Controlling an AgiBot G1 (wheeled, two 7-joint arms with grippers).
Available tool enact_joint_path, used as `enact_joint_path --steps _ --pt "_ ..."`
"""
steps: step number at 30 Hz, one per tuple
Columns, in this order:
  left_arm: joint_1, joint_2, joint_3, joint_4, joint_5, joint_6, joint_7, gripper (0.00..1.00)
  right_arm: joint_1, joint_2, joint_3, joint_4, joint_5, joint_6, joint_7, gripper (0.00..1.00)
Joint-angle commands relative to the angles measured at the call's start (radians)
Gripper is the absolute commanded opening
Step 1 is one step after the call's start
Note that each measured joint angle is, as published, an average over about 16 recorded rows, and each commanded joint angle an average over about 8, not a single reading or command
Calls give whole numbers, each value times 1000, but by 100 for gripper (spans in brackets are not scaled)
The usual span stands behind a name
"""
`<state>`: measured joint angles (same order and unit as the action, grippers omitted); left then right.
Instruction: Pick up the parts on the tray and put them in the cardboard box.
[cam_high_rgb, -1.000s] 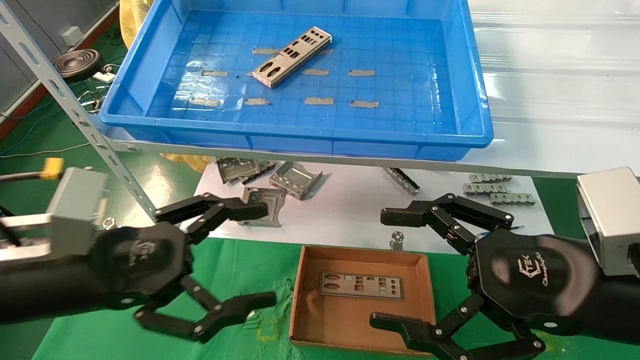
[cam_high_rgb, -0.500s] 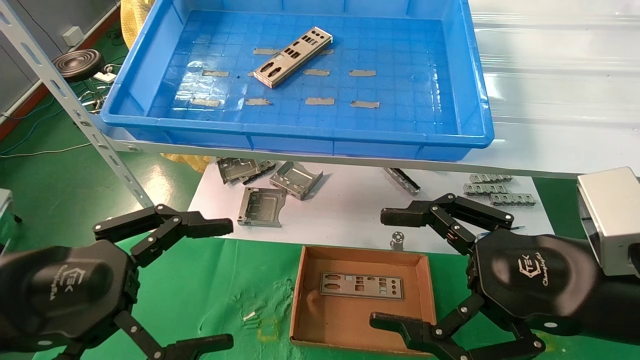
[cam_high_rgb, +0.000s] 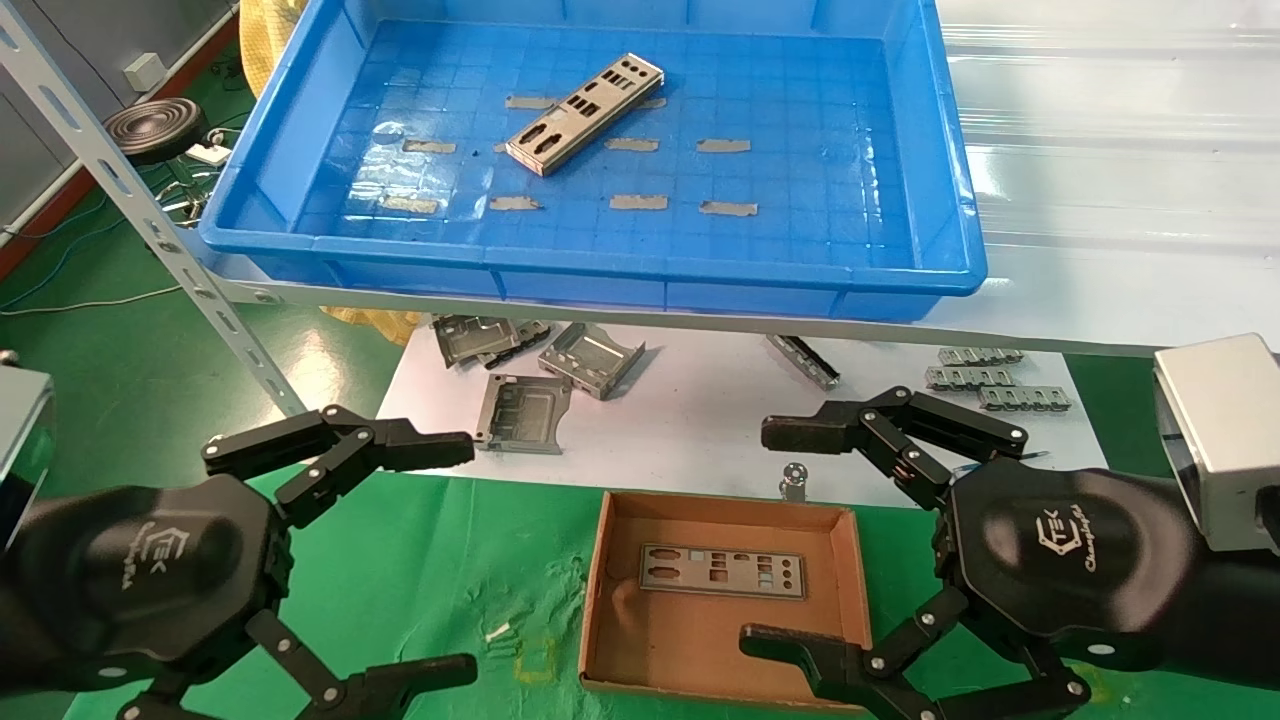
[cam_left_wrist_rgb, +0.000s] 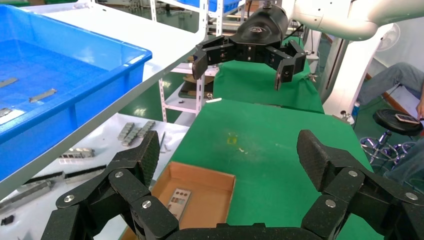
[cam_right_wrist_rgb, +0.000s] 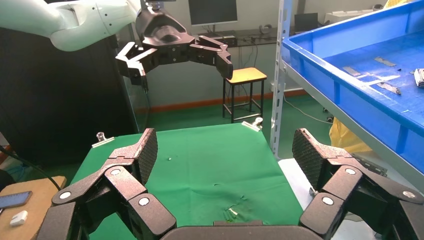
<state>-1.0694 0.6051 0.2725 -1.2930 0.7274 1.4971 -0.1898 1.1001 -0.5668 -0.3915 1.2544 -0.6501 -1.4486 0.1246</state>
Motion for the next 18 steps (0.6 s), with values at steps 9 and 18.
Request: enact_joint_path --steps 9,18 --pt "-4 5 6 8 2 -1 3 100 0 0 0 0 0 0 0 100" --pt "-6 7 8 11 3 -2 4 100 0 0 0 0 0 0 0 100"
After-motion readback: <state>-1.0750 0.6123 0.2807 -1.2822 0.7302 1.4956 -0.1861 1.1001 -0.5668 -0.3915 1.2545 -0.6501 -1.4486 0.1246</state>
